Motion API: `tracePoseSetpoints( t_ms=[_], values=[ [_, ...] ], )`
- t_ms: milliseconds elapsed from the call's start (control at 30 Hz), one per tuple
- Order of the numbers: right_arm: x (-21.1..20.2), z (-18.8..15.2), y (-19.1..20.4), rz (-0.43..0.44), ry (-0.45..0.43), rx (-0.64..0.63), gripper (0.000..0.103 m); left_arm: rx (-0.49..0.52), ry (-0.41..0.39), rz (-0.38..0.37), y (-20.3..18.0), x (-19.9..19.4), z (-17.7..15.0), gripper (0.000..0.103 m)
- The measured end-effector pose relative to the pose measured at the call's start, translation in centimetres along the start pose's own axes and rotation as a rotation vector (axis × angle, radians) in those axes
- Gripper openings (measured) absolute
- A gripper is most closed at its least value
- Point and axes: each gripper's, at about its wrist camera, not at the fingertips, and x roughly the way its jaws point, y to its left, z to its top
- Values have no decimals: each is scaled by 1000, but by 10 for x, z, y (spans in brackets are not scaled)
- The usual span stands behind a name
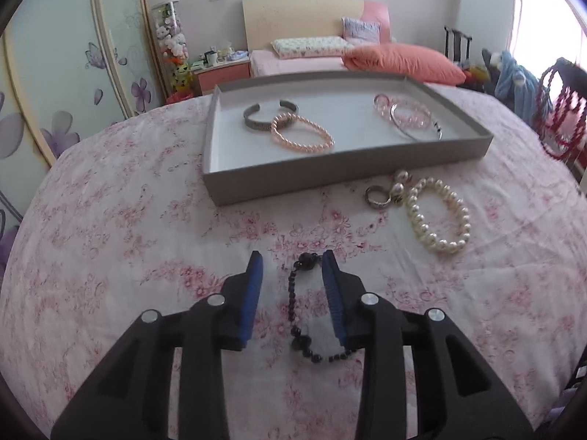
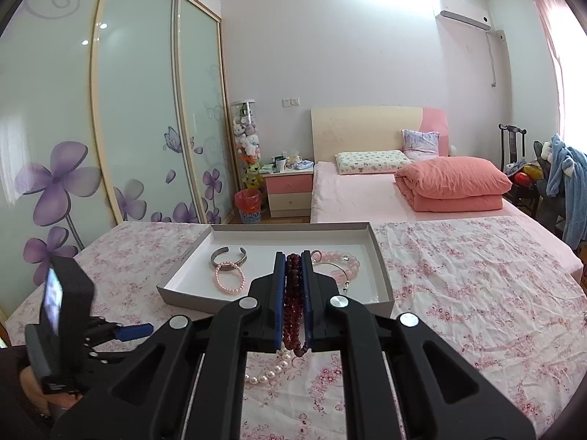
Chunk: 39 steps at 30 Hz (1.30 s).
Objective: Organize jewelry
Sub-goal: 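Lower the black bracelet and red strand into the gray tray, open both grippers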
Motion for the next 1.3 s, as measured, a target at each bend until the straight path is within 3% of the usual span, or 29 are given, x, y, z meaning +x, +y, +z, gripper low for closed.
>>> tracePoseSetpoints(
  t_ms=[167,233,300,433,733,1067,1300],
  values=[
    [3,-2,-6,-7,11,8,9,34,21,-1,-6,13,4,34],
    [4,-2,-8,-5,17,17,9,32,22,-9,-7,15,7,19],
    [6,-3,-10,-3,22,23,9,25,23,-20,-8,15,7,12],
    [6,-4,-10,-3,22,22,9,-4,15,-15,-3,13,5,11],
    [0,-6,-9,8,-3,38,9,-97,-140,-44,19,-38,8,11],
    [-12,-1,-1,4,-61,19,9,-101,-296,-21,3,-88,19,11],
    [-9,10,6,-1,-99,-11,9,-76,-364,1,-10,-108,40,11]
  ],
)
